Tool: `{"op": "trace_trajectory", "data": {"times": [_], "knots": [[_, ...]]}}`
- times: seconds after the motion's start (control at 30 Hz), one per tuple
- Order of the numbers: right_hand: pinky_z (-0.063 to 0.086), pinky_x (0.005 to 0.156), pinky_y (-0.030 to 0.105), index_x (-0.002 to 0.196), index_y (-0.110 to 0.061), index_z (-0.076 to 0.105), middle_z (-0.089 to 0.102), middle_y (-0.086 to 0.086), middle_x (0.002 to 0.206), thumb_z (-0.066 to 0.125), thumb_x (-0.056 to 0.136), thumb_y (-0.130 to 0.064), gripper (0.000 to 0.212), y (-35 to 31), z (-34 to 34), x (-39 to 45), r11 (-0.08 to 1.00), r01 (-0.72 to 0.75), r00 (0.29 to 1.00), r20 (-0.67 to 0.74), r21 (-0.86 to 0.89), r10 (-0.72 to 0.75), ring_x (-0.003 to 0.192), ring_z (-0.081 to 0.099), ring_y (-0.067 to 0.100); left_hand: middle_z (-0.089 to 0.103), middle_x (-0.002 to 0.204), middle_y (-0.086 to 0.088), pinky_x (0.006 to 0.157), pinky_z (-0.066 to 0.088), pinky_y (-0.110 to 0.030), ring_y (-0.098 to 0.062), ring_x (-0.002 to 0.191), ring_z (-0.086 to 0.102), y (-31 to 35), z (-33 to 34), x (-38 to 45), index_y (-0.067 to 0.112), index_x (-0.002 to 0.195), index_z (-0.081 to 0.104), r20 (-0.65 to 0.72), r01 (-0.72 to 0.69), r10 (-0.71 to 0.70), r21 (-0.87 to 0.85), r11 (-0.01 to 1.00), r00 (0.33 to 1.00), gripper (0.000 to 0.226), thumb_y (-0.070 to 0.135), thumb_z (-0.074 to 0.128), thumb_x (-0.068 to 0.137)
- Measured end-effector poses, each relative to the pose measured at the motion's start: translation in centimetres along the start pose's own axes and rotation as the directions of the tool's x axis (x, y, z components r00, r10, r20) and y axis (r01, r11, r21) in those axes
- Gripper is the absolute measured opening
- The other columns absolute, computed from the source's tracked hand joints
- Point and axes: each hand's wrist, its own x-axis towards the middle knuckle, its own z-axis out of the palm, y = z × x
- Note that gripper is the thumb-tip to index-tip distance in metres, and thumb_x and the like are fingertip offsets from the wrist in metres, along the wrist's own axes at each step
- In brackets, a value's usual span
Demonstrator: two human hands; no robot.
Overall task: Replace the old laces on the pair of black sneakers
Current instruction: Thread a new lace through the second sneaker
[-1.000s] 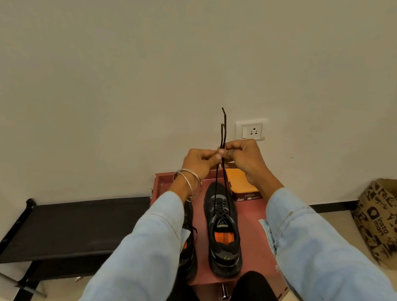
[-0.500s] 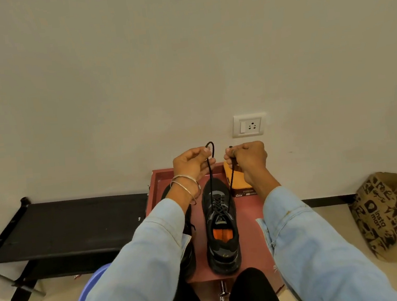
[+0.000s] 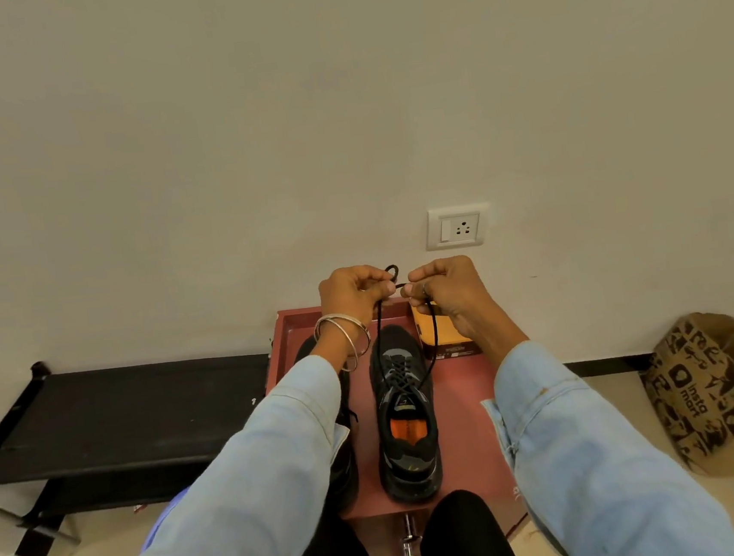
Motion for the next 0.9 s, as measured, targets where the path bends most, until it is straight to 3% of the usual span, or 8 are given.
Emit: {"op": "trace_trajectory", "data": {"times": [0.1,0.23,0.37,0.47,0.57,0.67,0.77,0.9], "knots": [[0.049,0.047,0.025,0.08,-0.002,0.066,0.069,0.013,0.07,0.061,0.082,0.01,0.012,0.3,0.1,-0.2,0.996,0.018,0.999,-0.044,-0.088,-0.022,0.049,0.058,0.016,0.072,0.086,-0.001,0.08,0.05,-0.026,-0.012,0.079,0.064,-0.6,0.1,0.4,0.015,0.086,0.076,-0.108,-0.018,0.033,0.137,0.99,0.994,0.011,0.014,0.077,0.075],[0.048,0.046,0.025,0.074,-0.001,0.067,0.068,0.011,0.068,0.056,0.083,0.009,0.018,1.1,0.8,-0.1,0.974,0.059,0.976,-0.192,-0.217,-0.102,0.045,0.056,0.015,0.063,0.106,-0.002,0.076,0.039,-0.021,-0.016,0.093,0.057,-0.6,0.4,0.4,0.022,0.083,0.075,-0.294,0.084,-0.017,0.214,0.973,0.956,0.007,0.025,0.076,0.077],[0.049,0.049,0.022,0.075,-0.007,0.07,0.068,0.008,0.067,0.067,0.082,0.002,0.012,0.8,0.9,-0.3,0.989,0.098,0.992,-0.075,-0.112,-0.107,0.05,0.056,0.013,0.07,0.081,0.003,0.076,0.049,-0.022,-0.013,0.079,0.065,0.0,0.9,0.0,0.018,0.082,0.074,-0.042,0.052,-0.053,-0.035,0.998,0.998,0.005,0.015,0.075,0.078],[0.048,0.05,0.021,0.08,-0.003,0.069,0.066,0.01,0.068,0.065,0.083,0.005,0.01,0.3,0.4,-0.2,0.993,0.11,0.994,0.023,-0.033,-0.109,0.054,0.057,0.014,0.07,0.076,0.0,0.081,0.054,-0.029,-0.014,0.074,0.067,-0.1,0.7,0.3,0.016,0.08,0.07,0.076,0.02,-0.01,-0.136,0.99,0.997,0.012,0.005,0.073,0.079],[0.048,0.05,0.021,0.087,-0.004,0.064,0.067,0.01,0.069,0.066,0.082,0.008,0.013,0.2,-0.3,0.1,0.995,0.103,0.993,0.063,-0.02,-0.101,0.056,0.061,0.016,0.069,0.072,0.005,0.077,0.053,-0.019,-0.003,0.067,0.066,-0.2,0.2,0.9,0.015,0.08,0.071,0.149,-0.02,0.03,-0.07,0.997,0.988,0.011,0.006,0.075,0.076],[0.05,0.051,0.022,0.102,-0.008,0.051,0.068,0.012,0.073,0.07,0.077,0.011,0.036,0.5,-0.7,0.2,0.992,0.122,0.989,0.087,0.022,-0.124,0.061,0.064,0.019,0.068,0.07,0.004,0.066,0.047,-0.004,0.008,0.058,0.06,-0.3,0.0,1.1,0.011,0.086,0.074,0.133,-0.069,0.061,0.058,0.996,0.989,0.013,0.011,0.079,0.073],[0.049,0.054,0.015,0.114,-0.016,0.052,0.068,0.004,0.071,0.071,0.075,0.01,0.051,1.0,-0.3,0.3,0.933,0.284,0.959,0.067,-0.221,-0.276,0.056,0.061,0.005,0.068,0.068,-0.001,0.065,0.048,-0.008,0.001,0.059,0.061,-0.2,0.0,1.3,0.012,0.084,0.074,0.056,-0.055,0.048,0.126,0.99,0.997,0.014,0.012,0.081,0.071],[0.04,0.064,0.0,0.105,-0.008,0.072,0.065,-0.003,0.08,0.063,0.085,0.001,0.024,0.8,0.3,-0.1,0.717,0.453,0.883,0.155,-0.529,-0.444,0.069,0.054,0.006,0.069,0.066,-0.004,0.076,0.054,-0.027,-0.014,0.066,0.066,0.1,-0.1,1.1,0.014,0.085,0.073,0.087,-0.109,0.093,0.197,0.974,0.992,0.016,0.011,0.08,0.071]]}}
